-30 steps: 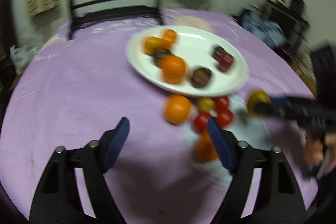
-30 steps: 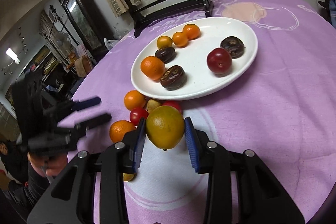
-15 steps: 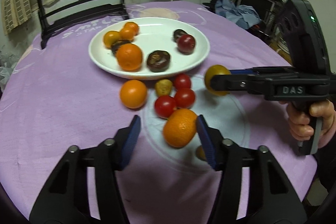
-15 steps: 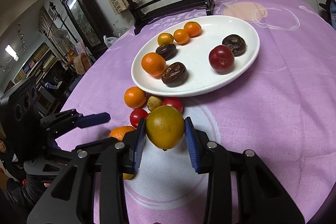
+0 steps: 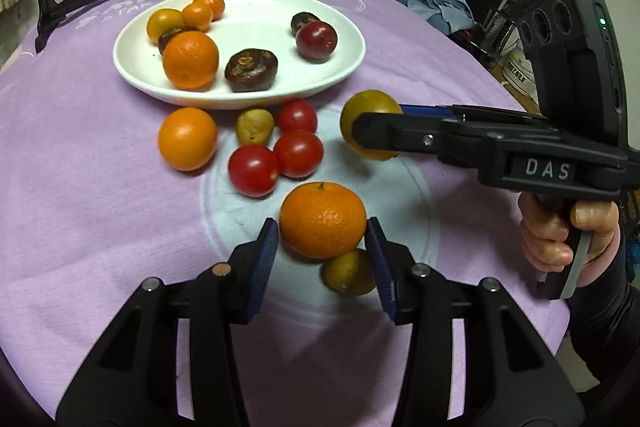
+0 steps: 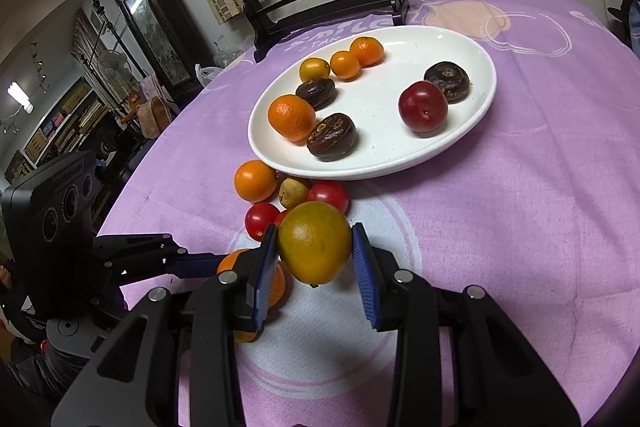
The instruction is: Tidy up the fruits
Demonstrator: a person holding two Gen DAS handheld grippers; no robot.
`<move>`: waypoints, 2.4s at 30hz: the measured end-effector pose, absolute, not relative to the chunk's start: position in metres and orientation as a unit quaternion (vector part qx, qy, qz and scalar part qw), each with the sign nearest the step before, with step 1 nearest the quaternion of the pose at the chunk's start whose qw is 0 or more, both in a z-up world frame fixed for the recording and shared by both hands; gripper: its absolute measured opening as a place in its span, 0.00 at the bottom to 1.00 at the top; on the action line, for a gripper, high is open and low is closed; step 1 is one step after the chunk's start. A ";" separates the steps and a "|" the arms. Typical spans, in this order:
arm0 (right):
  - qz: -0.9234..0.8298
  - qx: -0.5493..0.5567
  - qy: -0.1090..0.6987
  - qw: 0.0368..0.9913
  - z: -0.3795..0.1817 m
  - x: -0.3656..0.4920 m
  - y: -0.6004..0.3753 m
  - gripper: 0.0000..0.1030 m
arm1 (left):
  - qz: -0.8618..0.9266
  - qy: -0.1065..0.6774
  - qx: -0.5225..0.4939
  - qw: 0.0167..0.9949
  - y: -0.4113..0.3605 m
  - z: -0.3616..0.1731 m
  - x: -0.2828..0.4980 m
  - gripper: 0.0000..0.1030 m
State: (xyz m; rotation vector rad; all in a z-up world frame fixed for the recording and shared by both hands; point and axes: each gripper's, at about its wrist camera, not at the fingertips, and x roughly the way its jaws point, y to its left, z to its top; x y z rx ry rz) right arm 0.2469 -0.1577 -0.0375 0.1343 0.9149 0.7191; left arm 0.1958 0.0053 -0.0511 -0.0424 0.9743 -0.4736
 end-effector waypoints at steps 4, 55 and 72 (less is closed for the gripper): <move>0.337 0.065 0.432 0.834 -0.038 0.247 -0.159 0.36 | -0.220 0.463 -0.020 0.858 -0.001 -0.052 0.198 0.44; 0.344 -0.052 0.384 0.855 -0.022 0.232 -0.126 0.65 | 0.012 0.286 -0.047 0.957 0.097 0.009 0.217 0.98; 0.387 -0.137 0.407 0.816 -0.049 0.190 -0.094 0.44 | 0.025 0.313 -0.082 0.946 0.113 0.000 0.209 0.98</move>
